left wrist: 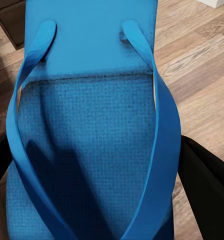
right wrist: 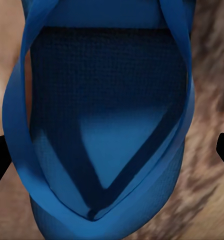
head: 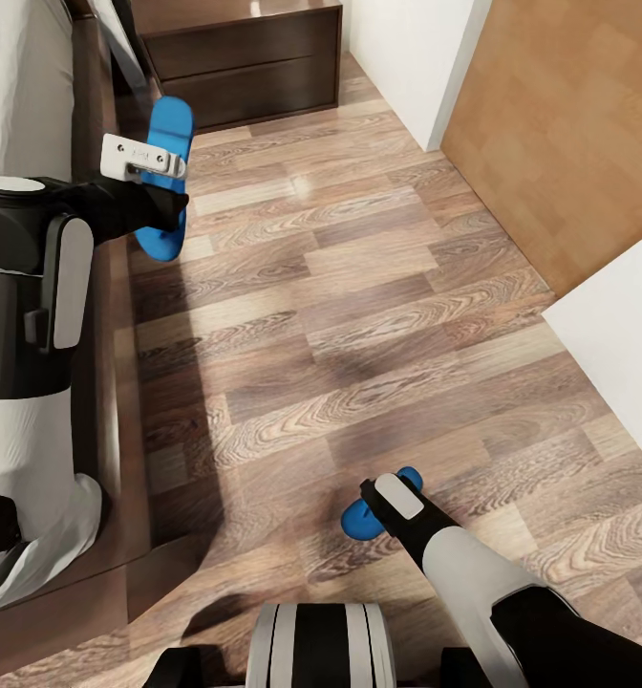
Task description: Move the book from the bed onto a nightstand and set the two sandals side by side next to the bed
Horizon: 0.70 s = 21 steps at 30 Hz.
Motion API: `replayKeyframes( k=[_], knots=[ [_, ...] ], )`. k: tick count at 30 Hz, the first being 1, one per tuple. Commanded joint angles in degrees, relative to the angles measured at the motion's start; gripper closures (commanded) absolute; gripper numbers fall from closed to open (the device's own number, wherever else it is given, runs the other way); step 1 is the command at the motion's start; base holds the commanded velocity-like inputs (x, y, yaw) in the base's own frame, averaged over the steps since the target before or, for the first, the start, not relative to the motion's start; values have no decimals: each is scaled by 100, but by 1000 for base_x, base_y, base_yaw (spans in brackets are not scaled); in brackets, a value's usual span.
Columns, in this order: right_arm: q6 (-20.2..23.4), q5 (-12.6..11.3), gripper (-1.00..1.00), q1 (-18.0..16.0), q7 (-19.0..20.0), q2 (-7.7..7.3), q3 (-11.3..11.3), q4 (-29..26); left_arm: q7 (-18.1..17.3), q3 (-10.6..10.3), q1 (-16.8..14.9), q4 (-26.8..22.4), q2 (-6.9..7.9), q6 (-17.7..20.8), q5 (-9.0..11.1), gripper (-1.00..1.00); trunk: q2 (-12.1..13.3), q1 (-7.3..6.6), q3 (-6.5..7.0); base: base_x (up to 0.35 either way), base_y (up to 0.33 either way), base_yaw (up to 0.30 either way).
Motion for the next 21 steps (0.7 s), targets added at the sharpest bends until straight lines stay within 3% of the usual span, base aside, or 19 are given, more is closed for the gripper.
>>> replayKeyframes(
  k=[1,4,5,21],
  knots=[
    [45,0,-100,-1,-36,-4,37,-9,22,-5,-4,-4,5,26,39,100,-1,-1,-3,0,0,0],
    [46,0,-100,-2,-35,-4,41,-9,22,-5,-4,-4,5,26,39,100,-1,-1,-3,0,0,0],
    [47,0,100,-3,-36,-4,40,-9,22,-5,-4,-4,5,26,39,100,-1,-1,-3,0,0,0],
    [51,0,100,0,-31,-3,46,-17,22,-5,-4,-4,5,26,39,100,-1,-1,-3,0,0,0]
  ],
)
